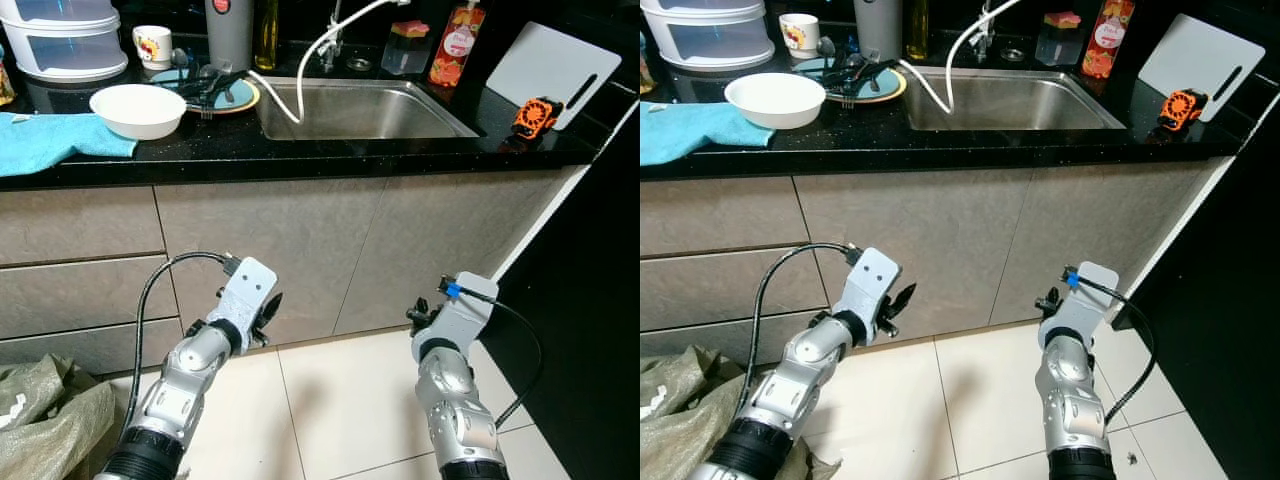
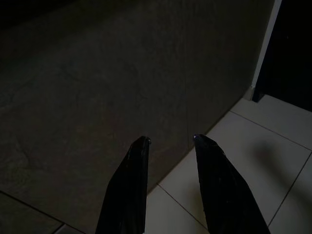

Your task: Kitchen organization

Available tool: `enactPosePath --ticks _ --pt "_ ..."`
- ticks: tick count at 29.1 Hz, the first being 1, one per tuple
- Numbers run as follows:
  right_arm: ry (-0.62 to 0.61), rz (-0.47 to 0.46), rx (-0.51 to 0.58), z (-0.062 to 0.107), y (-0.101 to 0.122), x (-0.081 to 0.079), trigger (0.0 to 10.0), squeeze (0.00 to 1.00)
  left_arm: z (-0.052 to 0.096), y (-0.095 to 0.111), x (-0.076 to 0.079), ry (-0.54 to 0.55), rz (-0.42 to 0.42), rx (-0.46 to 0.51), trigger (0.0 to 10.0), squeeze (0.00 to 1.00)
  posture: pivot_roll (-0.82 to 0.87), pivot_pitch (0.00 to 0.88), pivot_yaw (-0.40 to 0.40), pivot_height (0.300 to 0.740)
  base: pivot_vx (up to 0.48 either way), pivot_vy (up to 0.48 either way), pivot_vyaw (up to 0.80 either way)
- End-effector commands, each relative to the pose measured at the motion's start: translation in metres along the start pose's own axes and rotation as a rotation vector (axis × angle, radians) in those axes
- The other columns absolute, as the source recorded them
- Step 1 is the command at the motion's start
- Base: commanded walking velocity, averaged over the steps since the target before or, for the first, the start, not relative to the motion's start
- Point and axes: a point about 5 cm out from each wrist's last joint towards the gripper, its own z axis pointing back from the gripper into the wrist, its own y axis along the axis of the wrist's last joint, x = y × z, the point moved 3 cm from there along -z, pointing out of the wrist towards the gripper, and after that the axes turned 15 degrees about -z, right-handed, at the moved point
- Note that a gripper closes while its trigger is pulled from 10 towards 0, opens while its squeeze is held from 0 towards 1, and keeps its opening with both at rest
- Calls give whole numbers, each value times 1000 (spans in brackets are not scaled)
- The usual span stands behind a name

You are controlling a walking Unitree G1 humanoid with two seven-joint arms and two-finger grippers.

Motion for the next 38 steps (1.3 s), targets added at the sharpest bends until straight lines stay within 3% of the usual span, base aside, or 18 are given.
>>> enactPosePath --ticks 1,6,9,13,16,21,24,38 --pt "-17 2 -6 -1 0 4 10000 0 -2 2 5 -25 -8 1 10000 0 242 10 -102 740 0 0 0" --pt "-8 4 -8 -1 0 3 10000 0 -2 1 2 -3 18 -3 10000 0 245 9 -102 740 0 0 0" --pt "-8 3 -9 -1 -1 2 10000 0 -2 1 6 -27 -18 2 10000 0 245 11 -105 740 0 0 0" --pt "-2 6 -11 -2 -1 1 10000 0 -2 1 1 2 23 -4 10000 0 247 7 -102 740 0 0 0" --pt "-6 2 -7 -3 0 1 10000 0 -3 2 7 -34 -21 4 10000 0 244 4 -104 740 0 0 0" --pt "0 4 -3 -3 1 0 10000 0 -3 1 2 -8 11 1 10000 0 249 0 -101 740 0 0 0" --pt "-3 3 -1 -5 2 1 10000 0 -4 0 5 -28 -28 4 10000 0 253 0 -97 740 0 0 0" --pt "7 -3 0 -7 2 -3 10000 0 -6 1 0 -14 -26 3 10000 0 284 0 -104 740 0 0 0"
